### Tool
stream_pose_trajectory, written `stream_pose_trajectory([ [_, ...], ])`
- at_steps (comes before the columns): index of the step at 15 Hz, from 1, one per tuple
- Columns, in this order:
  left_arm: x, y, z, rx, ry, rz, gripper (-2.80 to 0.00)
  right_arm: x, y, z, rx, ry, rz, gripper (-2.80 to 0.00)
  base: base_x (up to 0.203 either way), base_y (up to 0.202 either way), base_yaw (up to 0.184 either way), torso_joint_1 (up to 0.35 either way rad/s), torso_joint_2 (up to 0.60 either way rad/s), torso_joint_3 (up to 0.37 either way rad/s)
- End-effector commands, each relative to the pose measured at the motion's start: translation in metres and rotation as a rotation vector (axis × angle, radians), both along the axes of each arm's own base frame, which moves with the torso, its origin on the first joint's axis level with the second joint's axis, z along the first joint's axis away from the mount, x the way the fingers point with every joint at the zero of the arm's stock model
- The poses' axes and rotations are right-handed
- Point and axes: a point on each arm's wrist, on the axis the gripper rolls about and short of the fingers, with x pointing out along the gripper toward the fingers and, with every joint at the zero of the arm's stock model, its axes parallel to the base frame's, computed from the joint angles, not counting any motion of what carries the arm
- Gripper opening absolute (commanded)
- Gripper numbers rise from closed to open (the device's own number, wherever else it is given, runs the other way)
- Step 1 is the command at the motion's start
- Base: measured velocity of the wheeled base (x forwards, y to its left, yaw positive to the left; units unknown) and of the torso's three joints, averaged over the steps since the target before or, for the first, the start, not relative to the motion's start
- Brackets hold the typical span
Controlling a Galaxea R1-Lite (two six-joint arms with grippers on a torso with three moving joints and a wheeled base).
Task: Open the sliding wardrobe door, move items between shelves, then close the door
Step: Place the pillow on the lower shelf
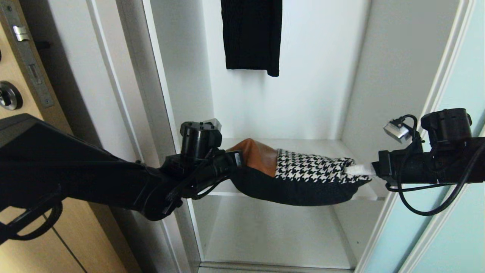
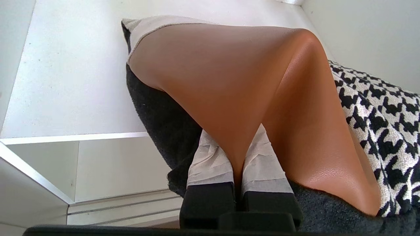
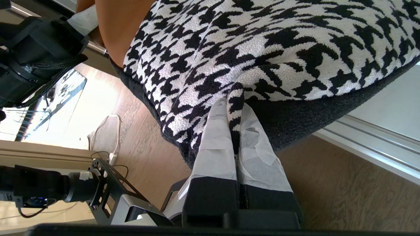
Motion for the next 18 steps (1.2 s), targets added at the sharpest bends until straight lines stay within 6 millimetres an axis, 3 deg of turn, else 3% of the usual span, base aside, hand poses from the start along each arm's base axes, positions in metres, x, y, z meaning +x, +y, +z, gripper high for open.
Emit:
stream_pose_trajectory([
  [1,-0.0005,0.0003,0.0024,-0.007,-0.008,0.001,-2.80,-0.0031,0.0001,0.0022,0.004,-0.005,0.003,-2.80,-0.048,0.000,0.003,0.002,0.00,-0.001],
  [18,-0.0011,0.0013,0.0048,-0.012,-0.015,0.003,-2.80,-0.0121,0.0003,0.0041,0.005,-0.010,0.008,-2.80,-0.191,0.000,0.000,0.004,0.00,0.002],
])
